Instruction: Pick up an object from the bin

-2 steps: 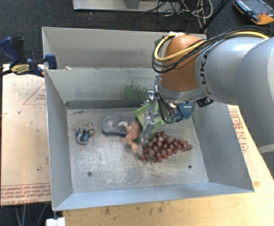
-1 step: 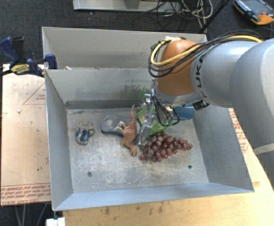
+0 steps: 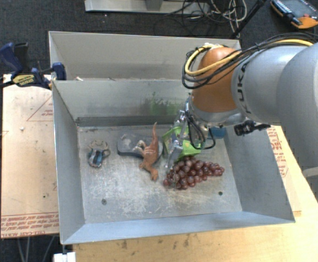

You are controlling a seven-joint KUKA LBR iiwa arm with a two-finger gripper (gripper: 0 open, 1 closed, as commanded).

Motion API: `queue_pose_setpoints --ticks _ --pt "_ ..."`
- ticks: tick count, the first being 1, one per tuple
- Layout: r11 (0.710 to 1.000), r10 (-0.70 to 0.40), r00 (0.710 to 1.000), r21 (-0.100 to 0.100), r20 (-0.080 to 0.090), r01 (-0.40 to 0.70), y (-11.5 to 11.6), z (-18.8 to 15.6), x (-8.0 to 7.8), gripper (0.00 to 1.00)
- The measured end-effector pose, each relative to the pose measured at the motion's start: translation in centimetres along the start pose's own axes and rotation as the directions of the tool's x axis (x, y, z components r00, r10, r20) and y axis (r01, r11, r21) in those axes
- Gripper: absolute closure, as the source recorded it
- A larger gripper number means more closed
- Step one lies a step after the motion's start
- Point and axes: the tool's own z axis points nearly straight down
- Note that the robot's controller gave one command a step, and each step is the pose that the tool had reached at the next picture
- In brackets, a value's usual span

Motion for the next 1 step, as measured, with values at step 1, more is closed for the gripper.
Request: queue_pose_setpoints --ticks 1 --pt "0.996 0.093 0.996 0.003 -0.004 -0.093 -0.19 -0.96 -0.23 0.0"
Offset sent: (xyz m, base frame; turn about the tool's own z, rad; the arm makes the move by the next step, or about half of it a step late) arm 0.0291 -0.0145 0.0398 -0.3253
